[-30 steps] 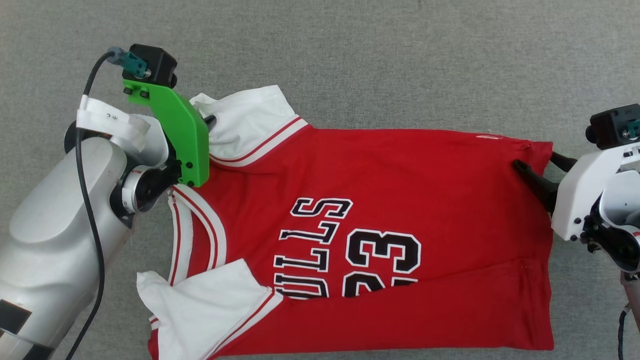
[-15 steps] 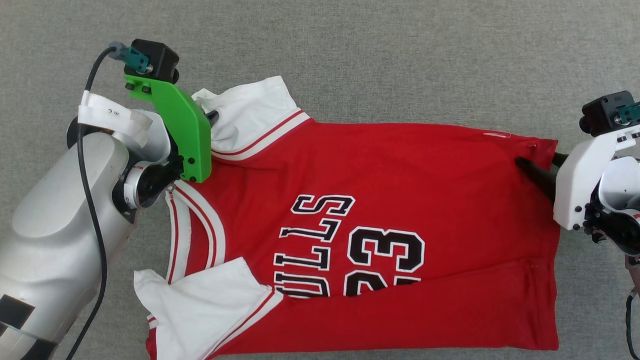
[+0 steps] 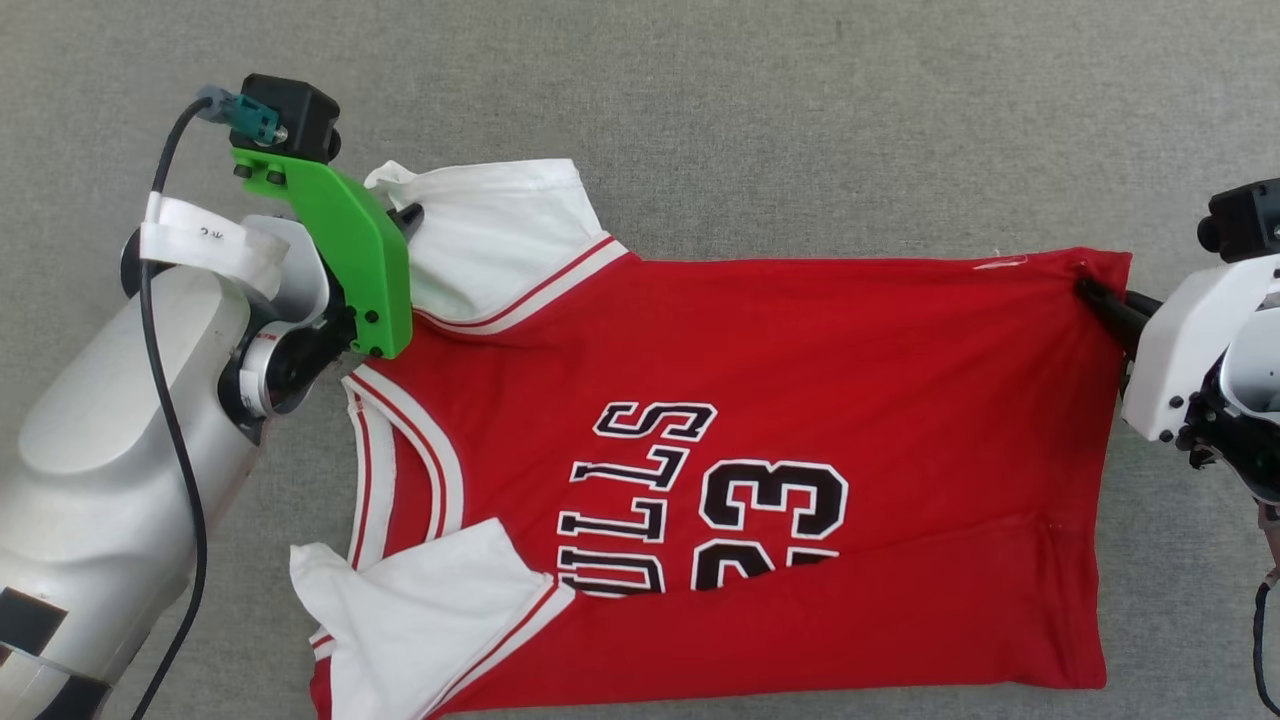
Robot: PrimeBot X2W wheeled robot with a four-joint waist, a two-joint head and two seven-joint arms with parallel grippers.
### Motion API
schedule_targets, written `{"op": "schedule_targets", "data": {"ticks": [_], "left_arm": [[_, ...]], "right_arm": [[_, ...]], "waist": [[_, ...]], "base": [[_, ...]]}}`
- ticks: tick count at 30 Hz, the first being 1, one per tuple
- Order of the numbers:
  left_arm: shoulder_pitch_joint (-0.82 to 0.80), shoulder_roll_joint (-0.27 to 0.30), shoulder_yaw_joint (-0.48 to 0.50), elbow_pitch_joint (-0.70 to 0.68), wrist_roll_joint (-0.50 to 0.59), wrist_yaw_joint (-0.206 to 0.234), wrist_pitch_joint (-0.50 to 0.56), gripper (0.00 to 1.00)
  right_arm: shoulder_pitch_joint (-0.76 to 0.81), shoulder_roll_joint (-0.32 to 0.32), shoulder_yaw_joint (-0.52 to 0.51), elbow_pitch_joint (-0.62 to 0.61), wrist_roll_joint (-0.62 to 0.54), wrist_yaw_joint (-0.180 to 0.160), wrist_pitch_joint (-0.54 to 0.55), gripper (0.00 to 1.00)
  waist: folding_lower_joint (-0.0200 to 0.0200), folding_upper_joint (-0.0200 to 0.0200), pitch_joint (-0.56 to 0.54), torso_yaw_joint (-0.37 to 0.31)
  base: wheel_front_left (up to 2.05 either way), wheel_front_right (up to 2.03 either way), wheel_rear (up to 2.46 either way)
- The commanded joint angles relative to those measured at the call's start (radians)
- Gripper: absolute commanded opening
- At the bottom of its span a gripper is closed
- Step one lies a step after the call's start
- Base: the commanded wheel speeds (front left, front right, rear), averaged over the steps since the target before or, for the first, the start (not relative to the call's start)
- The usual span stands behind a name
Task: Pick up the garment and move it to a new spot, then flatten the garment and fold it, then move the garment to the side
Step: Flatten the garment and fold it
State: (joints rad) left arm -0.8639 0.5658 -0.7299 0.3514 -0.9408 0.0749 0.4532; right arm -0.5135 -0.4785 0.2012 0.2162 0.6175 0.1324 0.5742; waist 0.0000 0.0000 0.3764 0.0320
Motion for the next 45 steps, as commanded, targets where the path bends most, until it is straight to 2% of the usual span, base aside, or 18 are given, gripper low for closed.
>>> {"op": "schedule_targets", "data": {"ticks": [1, 9, 17, 20, 27, 31, 37, 38, 39, 40, 41, 42, 43, 45], "left_arm": [[-0.001, 0.007, 0.007, 0.004, 0.007, 0.006, -0.010, 0.00], [0.097, 0.044, 0.051, -0.060, -0.016, 0.036, -0.098, 0.00], [0.337, 0.088, 0.085, -0.188, -0.057, 0.108, -0.212, 0.00], [0.501, 0.103, 0.091, -0.262, -0.080, 0.161, -0.271, 0.00], [0.695, 0.093, 0.070, -0.326, -0.122, 0.214, -0.308, 0.00], [0.771, 0.070, 0.063, -0.331, -0.153, 0.230, -0.322, 0.00], [0.791, 0.033, 0.048, -0.278, -0.172, 0.202, -0.335, 0.00], [0.785, 0.027, 0.047, -0.269, -0.169, 0.200, -0.338, 0.00], [0.777, 0.019, 0.044, -0.257, -0.167, 0.196, -0.341, 0.00], [0.771, 0.015, 0.044, -0.247, -0.164, 0.191, -0.345, 0.00], [0.764, 0.008, 0.045, -0.234, -0.164, 0.187, -0.350, 0.33], [0.759, 0.003, 0.045, -0.227, -0.163, 0.185, -0.352, 0.49], [0.752, 0.001, 0.042, -0.221, -0.156, 0.184, -0.356, 1.00], [0.740, -0.001, 0.043, -0.216, -0.145, 0.182, -0.368, 1.00]], "right_arm": [[0.006, 0.001, -0.014, -0.005, -0.012, -0.002, -0.014, 0.00], [0.105, 0.031, -0.047, -0.028, -0.029, -0.002, -0.075, 0.00], [0.235, 0.072, -0.062, -0.023, -0.035, -0.002, -0.125, 0.00], [0.311, 0.105, -0.076, 0.000, -0.040, -0.002, -0.150, 0.00], [0.400, 0.154, -0.114, 0.038, -0.041, -0.002, -0.186, 0.00], [0.434, 0.176, -0.136, 0.057, -0.042, -0.002, -0.204, 0.00], [0.465, 0.204, -0.145, 0.085, -0.051, -0.002, -0.221, 0.00], [0.468, 0.209, -0.146, 0.088, -0.051, -0.002, -0.223, 0.23], [0.472, 0.215, -0.146, 0.090, -0.050, -0.002, -0.224, 0.31], [0.475, 0.219, -0.145, 0.089, -0.050, -0.002, -0.225, 0.76], [0.478, 0.223, -0.147, 0.086, -0.050, -0.002, -0.230, 1.00], [0.482, 0.226, -0.148, 0.082, -0.049, -0.002, -0.232, 1.00], [0.486, 0.228, -0.152, 0.074, -0.052, -0.002, -0.241, 1.00], [0.500, 0.233, -0.164, 0.053, -0.059, -0.002, -0.254, 1.00]], "waist": [[0.0000, 0.0000, -0.031, -0.003], [0.0000, 0.0000, -0.096, -0.003], [0.0000, 0.0000, -0.152, 0.011], [0.0000, 0.0000, -0.184, 0.019], [0.0000, 0.0000, -0.214, 0.022], [0.0000, 0.0000, -0.222, 0.016], [0.0000, 0.0000, -0.226, 0.014], [0.0000, 0.0000, -0.227, 0.015], [0.0000, 0.0000, -0.229, 0.015], [0.0000, 0.0000, -0.231, 0.015], [0.0000, 0.0000, -0.236, 0.014], [0.0000, 0.0000, -0.239, 0.014], [0.0000, 0.0000, -0.245, 0.014], [0.0000, 0.0000, -0.254, 0.015]], "base": [[0.00, 0.00, 0.00], [0.00, 0.00, 0.00], [0.00, 0.00, 0.00], [0.00, 0.00, 0.00], [0.00, 0.00, 0.00], [0.00, 0.00, 0.00], [0.00, 0.00, 0.00], [0.00, 0.00, 0.00], [0.00, 0.00, 0.00], [0.00, 0.00, 0.00], [0.00, 0.00, 0.00], [0.00, 0.00, 0.00], [0.00, 0.00, 0.00], [0.00, 0.00, 0.00]]}}
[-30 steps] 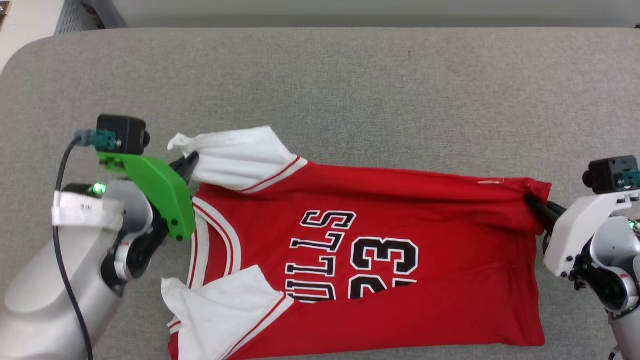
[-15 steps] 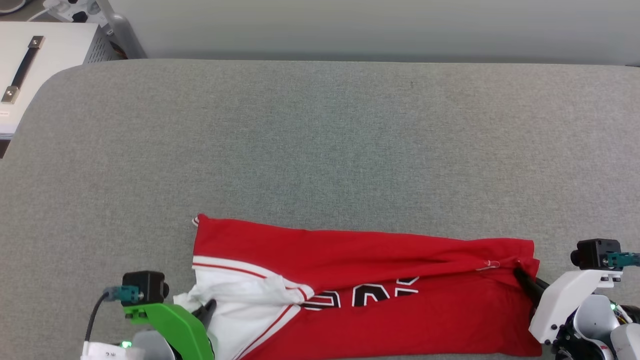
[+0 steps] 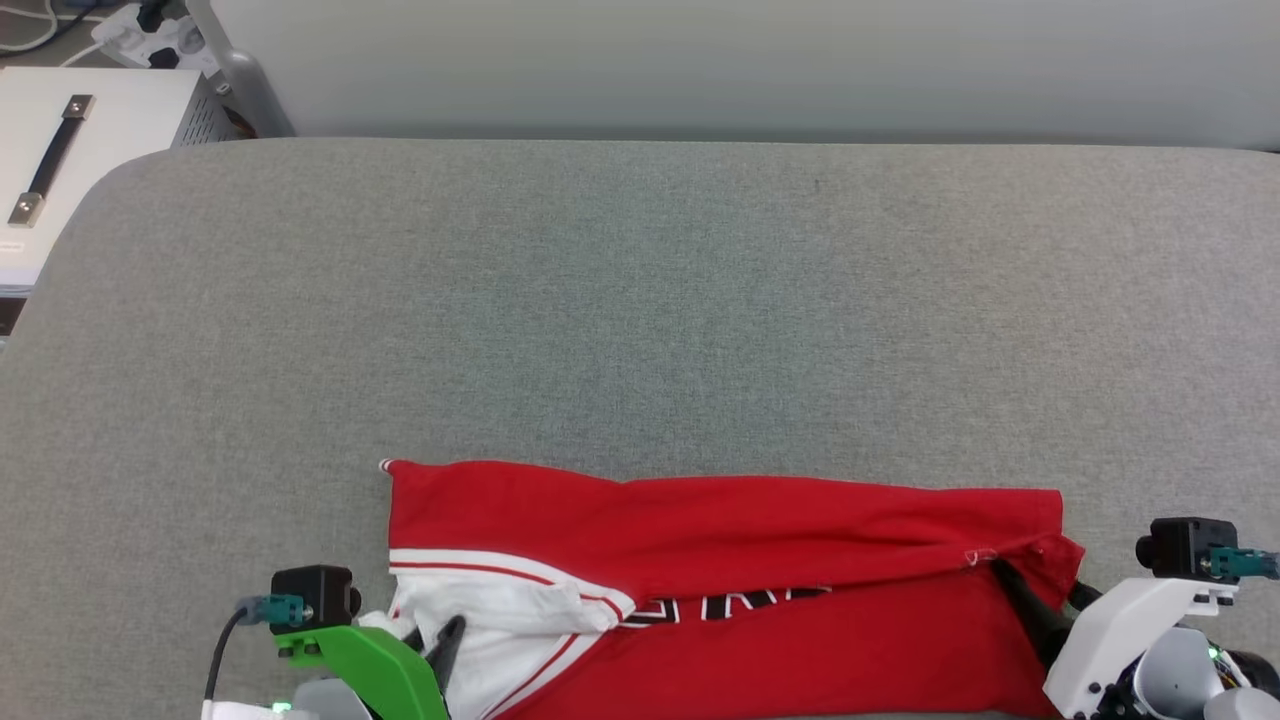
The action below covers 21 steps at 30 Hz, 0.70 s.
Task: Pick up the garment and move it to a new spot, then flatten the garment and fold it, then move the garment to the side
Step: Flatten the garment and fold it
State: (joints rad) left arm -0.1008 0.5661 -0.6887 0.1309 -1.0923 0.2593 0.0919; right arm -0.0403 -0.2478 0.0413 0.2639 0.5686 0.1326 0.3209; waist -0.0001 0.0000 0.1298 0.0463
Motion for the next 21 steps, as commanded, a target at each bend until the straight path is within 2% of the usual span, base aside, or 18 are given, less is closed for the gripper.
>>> {"op": "schedule_targets", "data": {"ticks": [1, 5, 9, 15, 21], "left_arm": [[-0.028, -0.002, 0.003, 0.004, 0.013, -0.001, -0.014, 1.00], [-0.047, 0.011, 0.014, -0.015, 0.052, 0.023, -0.054, 1.00], [-0.058, 0.025, 0.036, -0.051, 0.101, 0.077, -0.110, 1.00], [-0.076, 0.031, 0.085, -0.128, 0.180, 0.150, -0.240, 1.00], [-0.080, 0.027, 0.112, -0.198, 0.271, 0.190, -0.329, 1.00]], "right_arm": [[0.034, 0.004, -0.010, -0.006, -0.013, -0.002, -0.006, 1.00], [0.075, 0.020, -0.041, -0.082, -0.039, -0.002, -0.021, 1.00], [0.117, 0.039, -0.076, -0.174, -0.068, -0.002, -0.009, 1.00], [0.147, 0.054, -0.133, -0.297, -0.101, -0.002, 0.054, 1.00], [0.135, 0.039, -0.202, -0.340, -0.105, -0.002, 0.151, 1.00]], "waist": [[0.0001, 0.0000, -0.012, 0.001], [0.0001, 0.0000, -0.035, -0.002], [0.0001, 0.0000, -0.053, -0.008], [0.0001, 0.0000, -0.059, -0.018], [0.0001, 0.0000, -0.050, -0.013]], "base": [[0.00, 0.00, 0.00], [0.00, 0.00, 0.00], [0.00, 0.00, 0.00], [0.00, 0.00, 0.00], [0.00, 0.00, 0.00]]}}
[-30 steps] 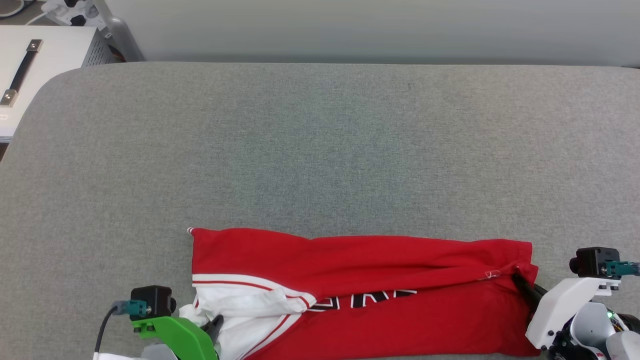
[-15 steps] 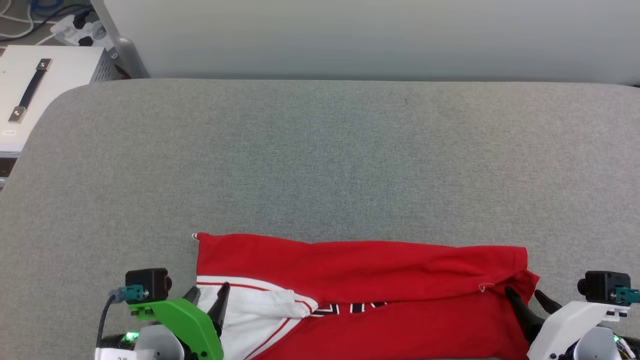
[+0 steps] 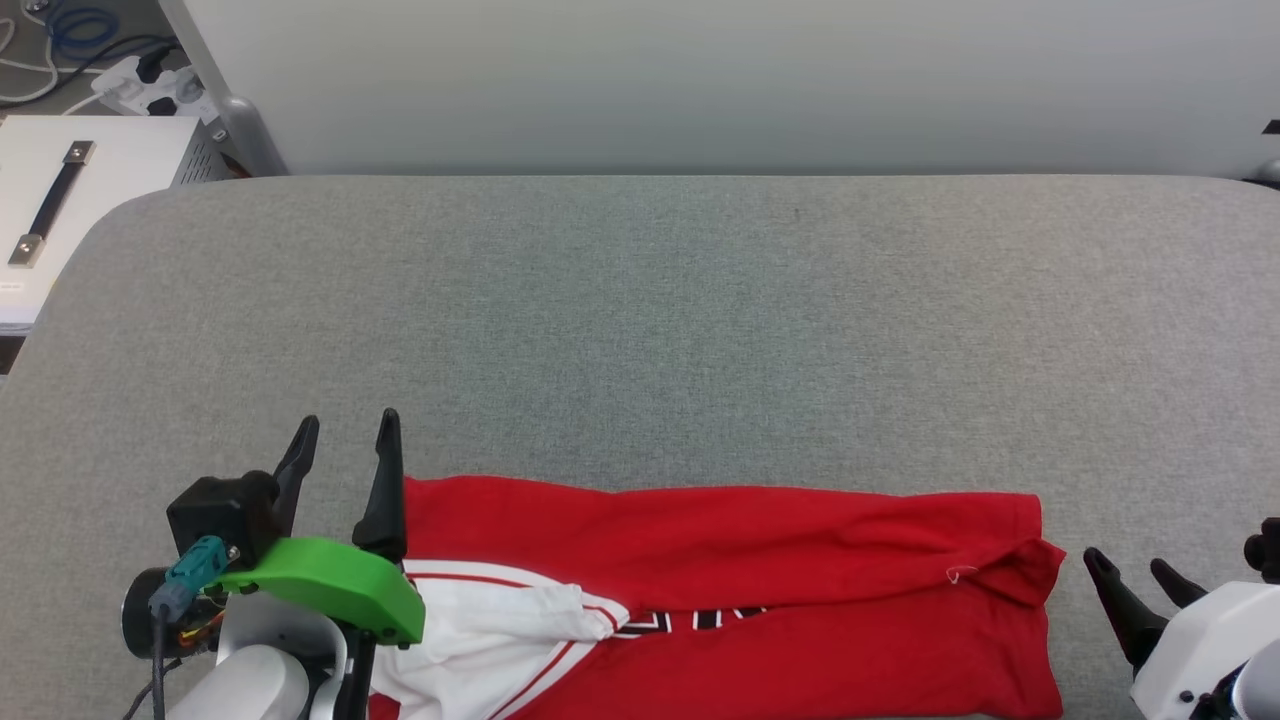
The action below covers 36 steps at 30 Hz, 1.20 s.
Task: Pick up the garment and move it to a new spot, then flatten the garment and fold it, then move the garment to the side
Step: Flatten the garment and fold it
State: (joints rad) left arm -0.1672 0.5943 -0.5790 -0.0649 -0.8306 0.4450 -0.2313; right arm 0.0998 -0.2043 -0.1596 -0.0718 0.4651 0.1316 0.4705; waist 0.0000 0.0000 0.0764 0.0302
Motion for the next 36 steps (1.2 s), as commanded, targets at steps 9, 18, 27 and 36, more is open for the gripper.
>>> {"op": "schedule_targets", "data": {"ticks": [9, 18, 27, 36], "left_arm": [[-0.025, -0.021, 0.000, -0.106, 0.134, 0.051, -0.026, 1.00], [-0.043, -0.056, 0.000, -0.158, 0.209, 0.066, -0.029, 1.00], [-0.037, -0.073, 0.025, -0.158, 0.234, 0.068, -0.030, 1.00], [-0.028, -0.065, 0.019, -0.137, 0.252, 0.069, -0.030, 1.00]], "right_arm": [[-0.086, -0.080, -0.008, 0.023, 0.041, -0.001, 0.119, 1.00], [-0.119, -0.116, 0.069, 0.082, 0.078, -0.001, 0.212, 1.00], [-0.054, -0.089, 0.144, 0.155, 0.101, -0.001, 0.315, 0.51], [-0.085, -0.095, 0.152, 0.164, 0.113, -0.001, 0.289, 0.00]], "waist": [[0.0000, 0.0000, 0.059, 0.054], [0.0000, 0.0000, 0.126, 0.104], [0.0000, 0.0000, 0.144, 0.110], [0.0000, 0.0000, 0.115, 0.103]], "base": [[0.00, 0.00, 0.00], [0.00, 0.00, 0.00], [0.00, 0.00, 0.00], [0.00, 0.00, 0.00]]}}
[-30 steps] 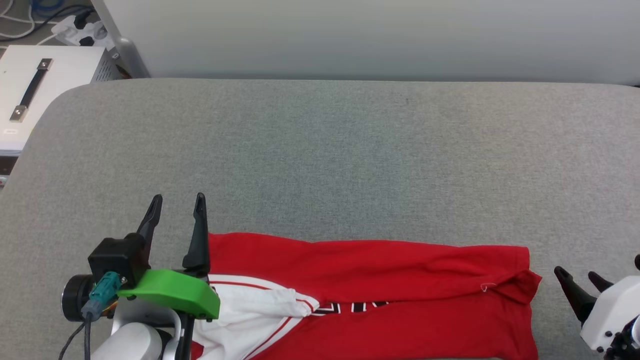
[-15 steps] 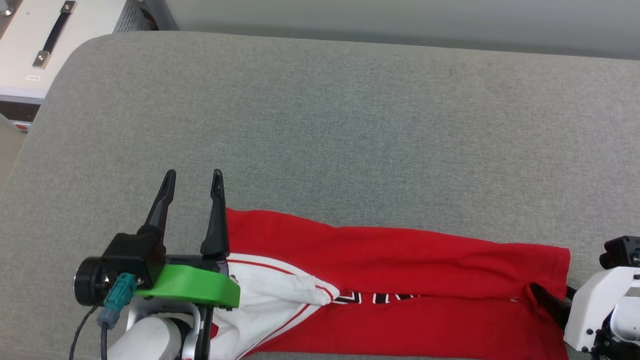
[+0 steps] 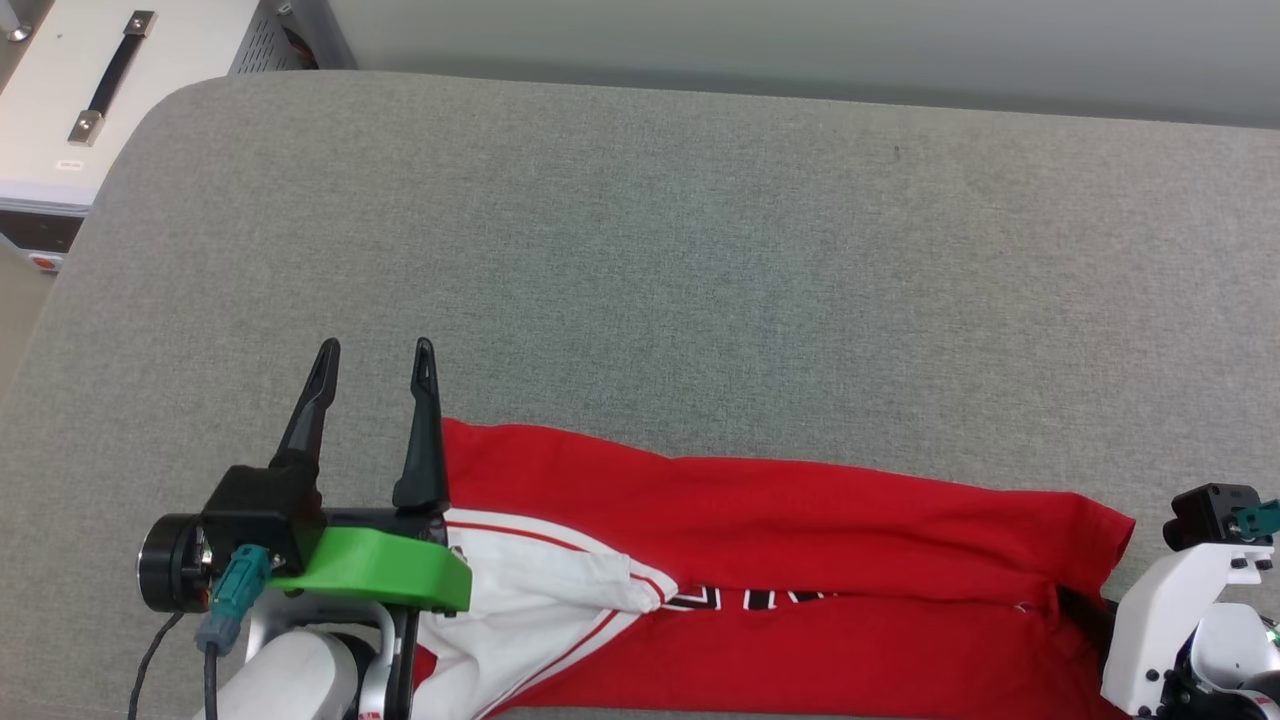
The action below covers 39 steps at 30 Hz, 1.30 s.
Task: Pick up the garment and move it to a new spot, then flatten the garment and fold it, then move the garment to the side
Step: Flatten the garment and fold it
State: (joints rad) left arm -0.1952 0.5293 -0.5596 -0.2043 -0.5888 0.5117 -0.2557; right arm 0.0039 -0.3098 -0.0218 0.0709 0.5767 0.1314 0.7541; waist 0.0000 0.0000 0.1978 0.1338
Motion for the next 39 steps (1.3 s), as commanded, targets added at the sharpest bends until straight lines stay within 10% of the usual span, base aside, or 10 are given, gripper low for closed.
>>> {"op": "schedule_targets", "data": {"ticks": [1, 27, 39], "left_arm": [[0.002, 0.001, -0.001, 0.003, 0.010, 0.002, -0.006, 1.00], [0.060, 0.045, 0.007, -0.032, 0.005, 0.037, 0.016, 1.00], [0.058, 0.047, 0.003, -0.033, 0.002, 0.037, 0.020, 1.00]], "right_arm": [[0.007, 0.007, 0.012, 0.021, 0.001, -0.001, -0.002, 0.00], [-0.016, -0.094, -0.269, 0.084, 0.025, -0.001, -0.064, 0.00], [-0.029, 0.070, -0.272, 0.008, 0.369, -0.001, 0.073, 0.00]], "waist": [[0.0000, 0.0000, -0.010, -0.001], [0.0000, 0.0000, -0.085, -0.075], [0.0000, 0.0000, -0.103, -0.058]], "base": [[0.00, 0.00, 0.00], [0.00, 0.00, 0.00], [0.00, 0.00, 0.00]]}}
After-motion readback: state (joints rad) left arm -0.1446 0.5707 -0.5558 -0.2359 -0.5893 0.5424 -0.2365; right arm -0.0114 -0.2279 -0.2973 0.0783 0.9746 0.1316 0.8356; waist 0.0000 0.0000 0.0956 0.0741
